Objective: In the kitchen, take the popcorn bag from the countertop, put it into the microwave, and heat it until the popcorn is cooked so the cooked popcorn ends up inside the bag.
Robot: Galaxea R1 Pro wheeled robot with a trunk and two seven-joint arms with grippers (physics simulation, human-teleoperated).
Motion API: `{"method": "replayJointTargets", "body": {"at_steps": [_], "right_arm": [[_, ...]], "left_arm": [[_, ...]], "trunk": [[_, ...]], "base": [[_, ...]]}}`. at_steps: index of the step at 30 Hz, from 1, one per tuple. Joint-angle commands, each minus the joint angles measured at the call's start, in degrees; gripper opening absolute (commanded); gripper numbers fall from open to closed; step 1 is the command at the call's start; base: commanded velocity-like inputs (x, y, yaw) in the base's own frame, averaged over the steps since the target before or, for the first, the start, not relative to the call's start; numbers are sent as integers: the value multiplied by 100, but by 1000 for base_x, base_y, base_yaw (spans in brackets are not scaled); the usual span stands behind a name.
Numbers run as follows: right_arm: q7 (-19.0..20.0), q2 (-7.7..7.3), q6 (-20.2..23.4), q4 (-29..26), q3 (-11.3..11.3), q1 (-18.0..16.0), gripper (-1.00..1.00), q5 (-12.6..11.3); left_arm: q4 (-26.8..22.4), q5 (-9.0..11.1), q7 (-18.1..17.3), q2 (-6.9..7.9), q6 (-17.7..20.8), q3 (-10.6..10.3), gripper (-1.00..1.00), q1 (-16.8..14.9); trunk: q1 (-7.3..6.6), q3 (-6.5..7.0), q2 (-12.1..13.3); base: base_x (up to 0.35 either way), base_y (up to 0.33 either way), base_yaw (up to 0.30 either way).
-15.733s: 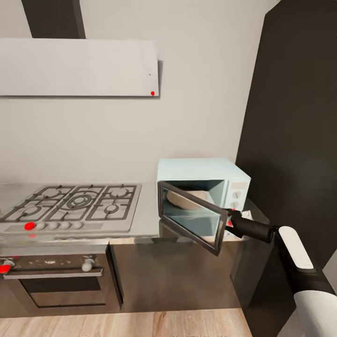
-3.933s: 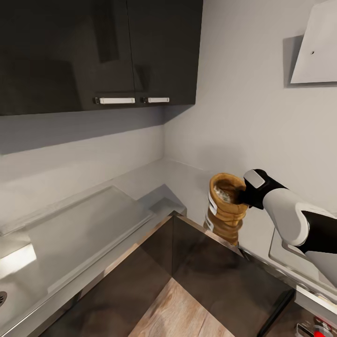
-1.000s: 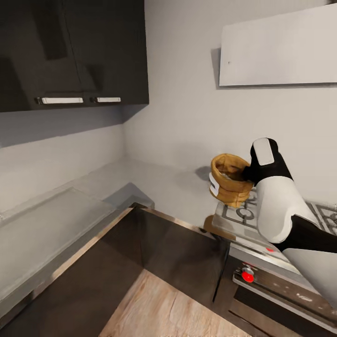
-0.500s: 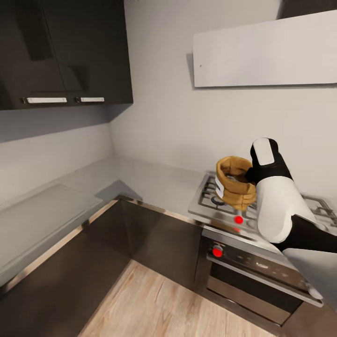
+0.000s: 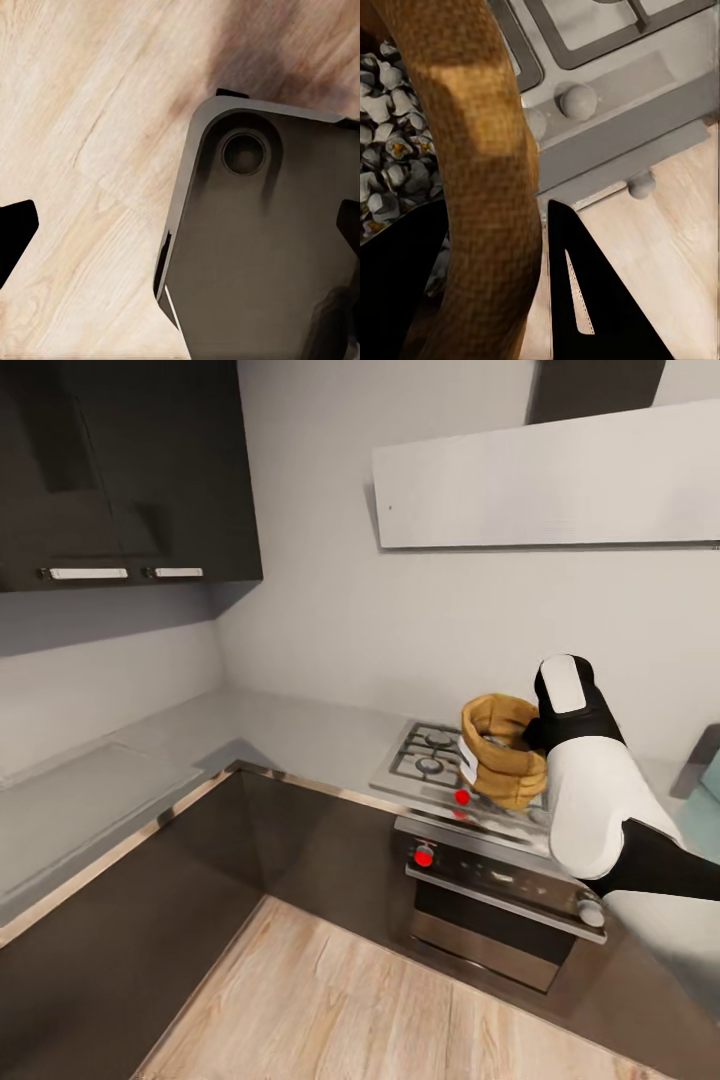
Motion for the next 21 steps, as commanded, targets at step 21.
{"method": "replayJointTargets", "body": {"at_steps": [21], "right_arm": [[-41,77,49,-1,6,-4,-100,-70]], "left_arm": [[-10,9,11,2,-8,-8,100,3]], "trunk": [[-3,-6,-5]], "base": [[-317,-70,-31]]}}
